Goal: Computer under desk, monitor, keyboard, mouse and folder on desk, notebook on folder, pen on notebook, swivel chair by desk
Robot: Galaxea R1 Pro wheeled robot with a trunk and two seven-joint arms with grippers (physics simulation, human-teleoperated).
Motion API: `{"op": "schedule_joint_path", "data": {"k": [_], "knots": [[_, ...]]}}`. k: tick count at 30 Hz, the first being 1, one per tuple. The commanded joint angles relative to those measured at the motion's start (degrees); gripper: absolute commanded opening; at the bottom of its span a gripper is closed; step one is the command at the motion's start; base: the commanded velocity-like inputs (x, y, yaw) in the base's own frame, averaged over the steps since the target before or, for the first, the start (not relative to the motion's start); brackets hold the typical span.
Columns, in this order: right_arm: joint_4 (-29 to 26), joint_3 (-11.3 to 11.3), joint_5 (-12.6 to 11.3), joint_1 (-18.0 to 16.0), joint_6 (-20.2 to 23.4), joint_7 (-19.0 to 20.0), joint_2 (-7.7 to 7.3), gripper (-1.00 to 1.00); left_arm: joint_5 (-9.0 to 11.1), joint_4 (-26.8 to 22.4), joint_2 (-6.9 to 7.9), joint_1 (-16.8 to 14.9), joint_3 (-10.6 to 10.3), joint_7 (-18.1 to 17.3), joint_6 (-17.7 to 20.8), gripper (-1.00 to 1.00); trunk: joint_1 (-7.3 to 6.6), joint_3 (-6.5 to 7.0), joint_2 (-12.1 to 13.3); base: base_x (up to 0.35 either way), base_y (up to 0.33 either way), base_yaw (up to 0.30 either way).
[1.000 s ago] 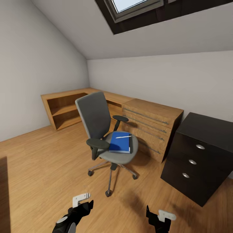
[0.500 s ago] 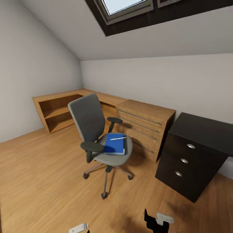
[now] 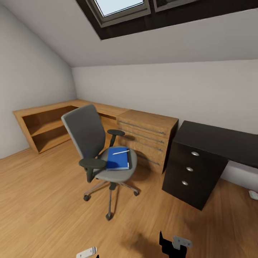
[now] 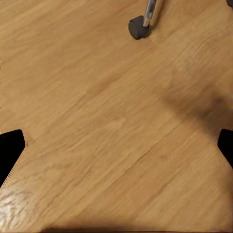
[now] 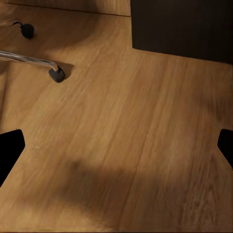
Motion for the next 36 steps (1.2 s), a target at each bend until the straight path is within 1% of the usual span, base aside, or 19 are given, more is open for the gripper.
{"op": "schedule_joint_path", "data": {"k": [1, 6, 10, 22, 23, 27, 32, 36], "knots": [[0.0, 0.0, 0.1, 0.0, -0.2, -0.2, 0.0, 1.0, 0.5, 0.0, 0.04, 0.0, -0.2, 0.3, -0.2, 1.0, -0.03, -0.05, 0.0, -0.203, 0.259, -0.266], [0.0, 0.0, 0.1, 0.0, -0.2, -0.2, 0.0, 1.0, 0.5, 0.0, 0.04, 0.0, -0.2, 0.3, -0.2, 1.0, -0.03, -0.05, 0.0, -0.221, 0.256, -0.271], [0.0, 0.0, 0.1, 0.0, -0.2, -0.2, 0.02, 1.0, 0.5, 0.0, 0.04, 0.0, -0.2, 0.3, -0.2, 1.0, -0.03, -0.05, 0.0, -0.142, 0.146, -0.272], [0.1, 0.0, 0.1, 0.0, -0.2, -0.2, 0.05, 1.0, 0.5, 0.1, 0.04, 0.0, -0.2, 0.3, -0.2, 1.0, -0.03, -0.05, 0.0, -0.013, 0.013, -0.276], [0.1, 0.0, 0.1, 0.0, -0.2, -0.2, 0.05, 1.0, 0.5, 1.3, 0.04, 0.0, -0.3, 0.3, -0.2, 1.0, -0.03, -0.05, 0.0, -0.141, 0.0, -0.29], [0.1, 0.0, 0.1, 0.0, -0.2, -0.2, 0.09, 1.0, 0.4, 3.0, -0.01, 0.0, -0.4, 0.3, -0.2, 1.0, -0.03, -0.05, 0.0, -0.24, 0.0, -0.292], [0.1, 0.0, 0.1, 0.0, -0.2, -0.2, 0.17, 1.0, 0.4, 3.5, -0.04, 0.0, -0.4, 0.3, -0.2, 1.0, -0.03, -0.05, 0.0, -0.311, -0.001, -0.292], [0.1, 0.0, 0.1, 0.0, -0.2, -0.2, 0.2, 1.0, 0.3, 3.7, 0.01, 0.0, -0.3, 0.3, -0.2, 1.0, -0.03, -0.05, 0.0, -0.314, -0.135, -0.284]]}}
